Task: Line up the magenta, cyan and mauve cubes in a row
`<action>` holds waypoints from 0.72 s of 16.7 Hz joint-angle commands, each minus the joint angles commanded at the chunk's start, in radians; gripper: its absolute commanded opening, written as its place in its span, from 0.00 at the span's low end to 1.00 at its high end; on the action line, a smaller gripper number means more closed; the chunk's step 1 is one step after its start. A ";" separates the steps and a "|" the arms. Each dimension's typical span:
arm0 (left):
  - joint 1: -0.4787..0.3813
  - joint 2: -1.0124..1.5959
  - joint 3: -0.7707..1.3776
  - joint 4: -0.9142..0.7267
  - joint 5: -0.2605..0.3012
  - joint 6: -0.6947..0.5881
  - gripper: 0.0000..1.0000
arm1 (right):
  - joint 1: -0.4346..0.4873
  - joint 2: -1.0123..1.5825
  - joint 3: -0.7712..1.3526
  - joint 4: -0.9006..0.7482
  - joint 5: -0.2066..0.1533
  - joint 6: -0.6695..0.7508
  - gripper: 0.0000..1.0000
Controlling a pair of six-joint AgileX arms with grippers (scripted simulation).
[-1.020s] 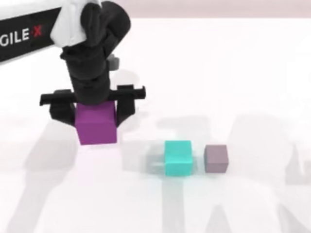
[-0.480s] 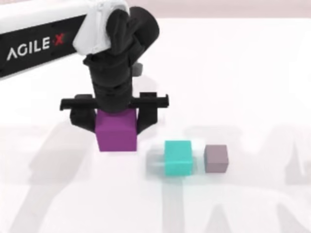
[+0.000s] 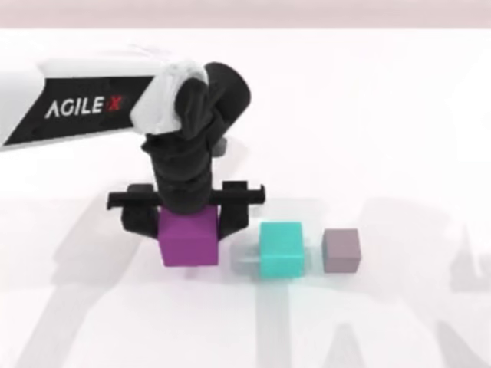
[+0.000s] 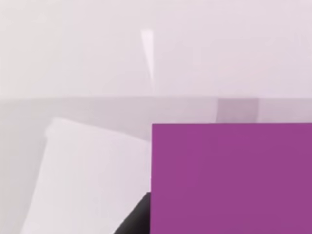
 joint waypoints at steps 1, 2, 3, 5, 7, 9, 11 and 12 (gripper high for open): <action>-0.001 0.004 -0.010 0.012 0.000 0.000 0.00 | 0.000 0.000 0.000 0.000 0.000 0.000 1.00; -0.001 0.004 -0.012 0.014 0.000 0.000 0.00 | 0.000 0.000 0.000 0.000 0.000 0.000 1.00; -0.001 0.004 -0.012 0.014 0.000 0.000 0.00 | 0.000 0.000 0.000 0.000 0.000 0.000 1.00; -0.001 0.004 -0.012 0.014 0.000 0.000 0.00 | 0.000 0.000 0.000 0.000 0.000 0.000 1.00; -0.001 0.004 -0.012 0.014 0.000 0.000 0.15 | 0.000 0.000 0.000 0.000 0.000 0.000 1.00; -0.001 0.004 -0.012 0.014 0.000 0.000 0.30 | 0.000 0.000 0.000 0.000 0.000 0.000 1.00; -0.001 0.004 -0.012 0.014 0.000 0.000 0.45 | 0.000 0.000 0.000 0.000 0.000 0.000 1.00; -0.001 0.004 -0.012 0.014 0.000 0.000 0.53 | 0.000 0.000 0.000 0.000 0.000 0.000 1.00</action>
